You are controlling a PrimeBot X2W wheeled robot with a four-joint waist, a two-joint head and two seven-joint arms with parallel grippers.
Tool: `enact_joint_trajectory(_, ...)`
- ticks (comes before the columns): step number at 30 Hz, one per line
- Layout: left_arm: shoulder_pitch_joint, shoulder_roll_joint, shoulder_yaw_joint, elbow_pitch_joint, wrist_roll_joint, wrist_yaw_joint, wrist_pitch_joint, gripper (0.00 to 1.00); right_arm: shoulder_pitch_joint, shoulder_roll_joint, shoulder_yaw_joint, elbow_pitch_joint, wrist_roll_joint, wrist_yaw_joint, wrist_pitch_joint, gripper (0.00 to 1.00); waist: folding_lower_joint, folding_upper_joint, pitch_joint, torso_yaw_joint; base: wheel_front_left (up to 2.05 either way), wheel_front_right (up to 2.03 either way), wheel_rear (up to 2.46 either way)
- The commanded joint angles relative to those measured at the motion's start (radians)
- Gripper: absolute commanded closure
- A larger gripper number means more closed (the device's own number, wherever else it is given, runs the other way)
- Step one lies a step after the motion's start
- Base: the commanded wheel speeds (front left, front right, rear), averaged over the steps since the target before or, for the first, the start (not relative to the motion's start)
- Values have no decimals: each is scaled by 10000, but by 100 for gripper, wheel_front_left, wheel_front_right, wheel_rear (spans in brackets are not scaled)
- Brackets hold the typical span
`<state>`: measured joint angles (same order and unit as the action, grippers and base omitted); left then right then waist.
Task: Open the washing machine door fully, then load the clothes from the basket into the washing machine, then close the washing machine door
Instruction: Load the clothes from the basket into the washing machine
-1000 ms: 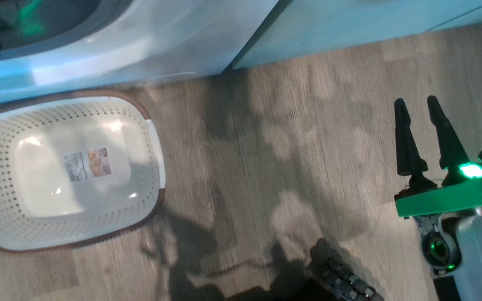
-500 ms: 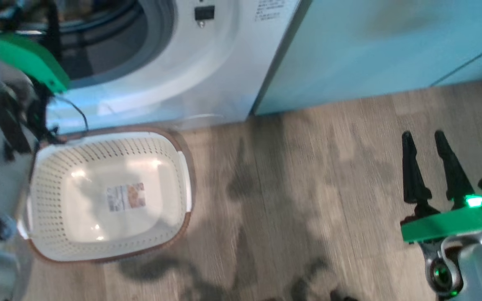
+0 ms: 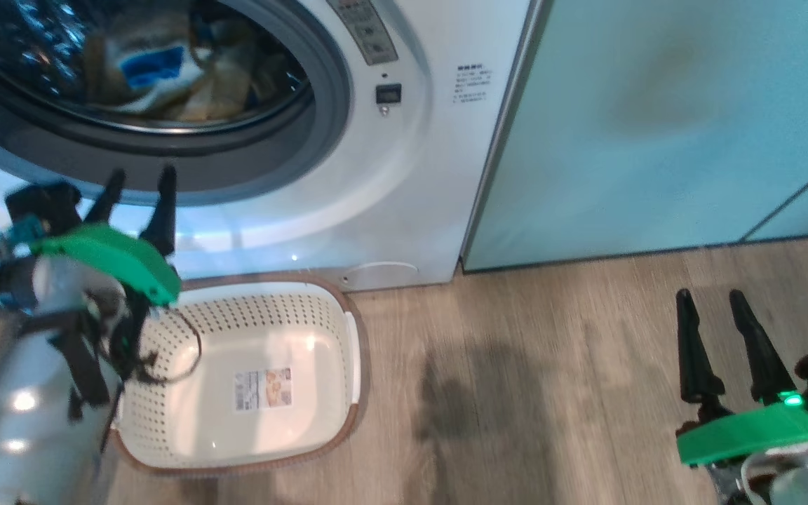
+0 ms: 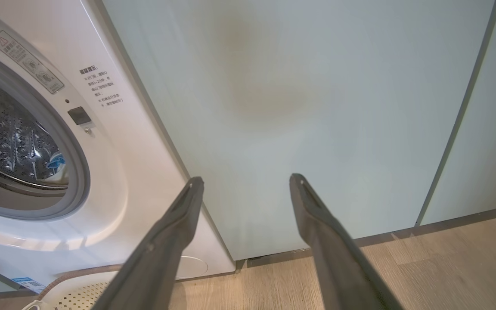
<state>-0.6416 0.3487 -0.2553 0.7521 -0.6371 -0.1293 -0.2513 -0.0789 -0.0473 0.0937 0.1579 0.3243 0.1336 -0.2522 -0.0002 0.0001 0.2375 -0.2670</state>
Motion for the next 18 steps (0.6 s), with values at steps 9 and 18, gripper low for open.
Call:
enact_joint_trajectory(9, 2027, -78, 1747, -1640, 1147, 174, -104, 0, 400, -384, -12, -278, -59, -29, -96, 0, 2, -1, -1066, 461, 0, 0, 0)
enact_joint_trajectory(18, 3582, -433, 3070, -2506, 1811, 241, -104, 0, 863, -394, -99, -265, -57, -29, -96, 0, 2, -1, -1726, 618, 0, 0, 0)
